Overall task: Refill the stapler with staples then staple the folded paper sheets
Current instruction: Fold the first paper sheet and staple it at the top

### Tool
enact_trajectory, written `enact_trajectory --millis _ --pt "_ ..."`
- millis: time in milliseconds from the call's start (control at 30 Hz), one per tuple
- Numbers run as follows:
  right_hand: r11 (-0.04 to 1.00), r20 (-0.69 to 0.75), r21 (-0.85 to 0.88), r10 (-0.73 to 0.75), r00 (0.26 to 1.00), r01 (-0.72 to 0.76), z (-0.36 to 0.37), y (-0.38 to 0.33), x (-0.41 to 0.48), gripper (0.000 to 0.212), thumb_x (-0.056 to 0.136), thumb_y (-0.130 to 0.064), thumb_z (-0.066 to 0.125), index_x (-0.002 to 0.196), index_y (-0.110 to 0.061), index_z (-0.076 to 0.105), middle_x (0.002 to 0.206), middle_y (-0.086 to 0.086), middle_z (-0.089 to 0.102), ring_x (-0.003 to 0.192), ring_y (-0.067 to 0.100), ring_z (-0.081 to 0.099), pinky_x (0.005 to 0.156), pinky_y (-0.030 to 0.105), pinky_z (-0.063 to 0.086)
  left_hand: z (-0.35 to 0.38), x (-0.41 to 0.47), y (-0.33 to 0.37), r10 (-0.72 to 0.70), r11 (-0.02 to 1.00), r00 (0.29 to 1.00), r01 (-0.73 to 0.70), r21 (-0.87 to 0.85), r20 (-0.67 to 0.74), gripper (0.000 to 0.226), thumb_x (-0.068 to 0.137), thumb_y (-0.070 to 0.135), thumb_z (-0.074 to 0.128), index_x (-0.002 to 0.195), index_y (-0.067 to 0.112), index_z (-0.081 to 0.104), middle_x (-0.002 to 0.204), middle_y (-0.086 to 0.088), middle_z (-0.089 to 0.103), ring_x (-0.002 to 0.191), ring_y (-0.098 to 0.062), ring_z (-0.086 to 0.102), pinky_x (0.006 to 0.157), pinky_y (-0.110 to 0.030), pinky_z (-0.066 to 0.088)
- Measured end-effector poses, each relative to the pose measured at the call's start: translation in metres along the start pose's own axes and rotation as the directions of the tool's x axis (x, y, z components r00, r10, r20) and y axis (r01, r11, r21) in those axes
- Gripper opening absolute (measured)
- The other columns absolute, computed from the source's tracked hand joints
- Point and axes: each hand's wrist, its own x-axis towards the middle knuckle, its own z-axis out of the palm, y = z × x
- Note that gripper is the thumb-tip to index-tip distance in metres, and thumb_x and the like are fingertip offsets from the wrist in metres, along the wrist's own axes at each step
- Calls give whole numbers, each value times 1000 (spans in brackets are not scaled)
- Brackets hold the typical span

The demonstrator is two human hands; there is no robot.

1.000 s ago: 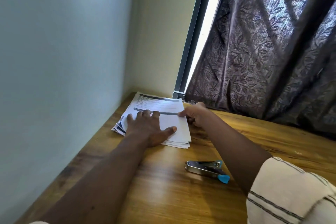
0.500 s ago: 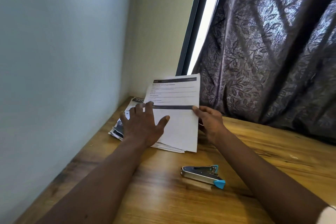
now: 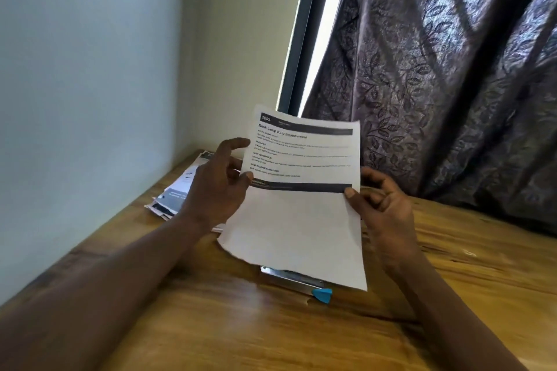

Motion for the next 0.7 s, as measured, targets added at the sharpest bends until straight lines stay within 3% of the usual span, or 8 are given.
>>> enact_trajectory --millis 133,233,300,367,500,600,700 --pt "990 22 -86 -108 994 109 -3 8 2 54 93 -2 67 139 -26 51 93 9 77 84 19 74 71 32 61 0 0 0 -10 996 1000 9 -87 -11 39 95 8 68 127 27 59 118 4 72 96 -10 73 80 -29 64" --pt "968 67 -207 -131 989 142 -8 17 6 40 93 -3 68 125 -26 68 92 11 73 84 17 66 76 33 58 1 0 -3 -55 984 998 52 -172 -14 29 96 8 68 117 27 67 118 4 73 99 -14 74 83 -37 64" --pt "987 81 -148 -57 995 68 -9 19 6 33 92 -2 69 120 -19 72 106 5 76 100 18 70 88 36 59 -1 0 -4 -100 961 995 97 -258 -2 28 96 6 67 114 27 69 120 2 73 102 -17 74 84 -38 64" --pt "999 83 -29 47 995 -44 -9 19 5 27 91 -4 68 117 -12 72 113 6 76 107 23 71 91 39 60 -3 0 -3 -142 922 989 145 -358 35 28 96 3 65 112 25 69 119 1 74 103 -19 75 83 -37 64" --pt "974 99 129 176 979 -188 -6 15 5 28 90 -6 68 117 -7 71 110 0 78 104 21 73 82 31 62 -6 -2 2 -160 858 982 188 -479 99 27 96 -3 61 111 17 71 112 2 77 99 -19 76 79 -32 64" --pt "962 99 160 208 973 -221 -6 17 5 30 89 -5 69 118 -9 71 113 6 77 104 27 73 89 41 61 -5 -2 8 -154 834 978 205 -513 142 28 96 -4 59 105 19 71 98 10 79 92 -12 77 72 -23 62" --pt "955 73 188 222 972 -232 -8 17 6 30 87 -3 70 116 -12 73 114 10 76 103 31 74 83 42 63 -4 -3 11 -128 852 979 189 -488 156 26 95 -4 61 106 17 71 89 18 79 87 -4 76 70 -18 60"
